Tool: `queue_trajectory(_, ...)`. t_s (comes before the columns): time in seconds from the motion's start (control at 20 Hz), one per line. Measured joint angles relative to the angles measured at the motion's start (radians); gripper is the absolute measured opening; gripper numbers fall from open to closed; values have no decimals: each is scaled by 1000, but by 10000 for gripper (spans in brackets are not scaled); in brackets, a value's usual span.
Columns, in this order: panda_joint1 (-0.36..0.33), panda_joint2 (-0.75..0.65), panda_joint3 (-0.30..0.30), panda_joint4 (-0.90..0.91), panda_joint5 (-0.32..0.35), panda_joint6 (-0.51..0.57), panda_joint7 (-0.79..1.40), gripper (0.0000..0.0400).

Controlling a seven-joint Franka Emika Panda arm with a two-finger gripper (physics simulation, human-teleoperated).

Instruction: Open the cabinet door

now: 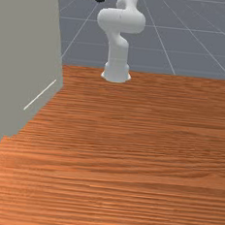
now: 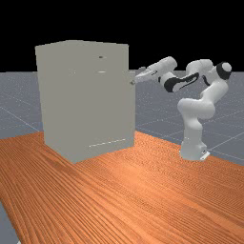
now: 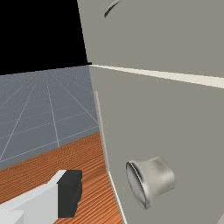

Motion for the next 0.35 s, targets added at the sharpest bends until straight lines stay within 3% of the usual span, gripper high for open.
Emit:
queue_trajectory(0.15, -12, 43, 135, -20, 7, 20, 136, 400)
queue_trajectory(0.35, 12, 119, 377, -19, 26, 38, 317, 399)
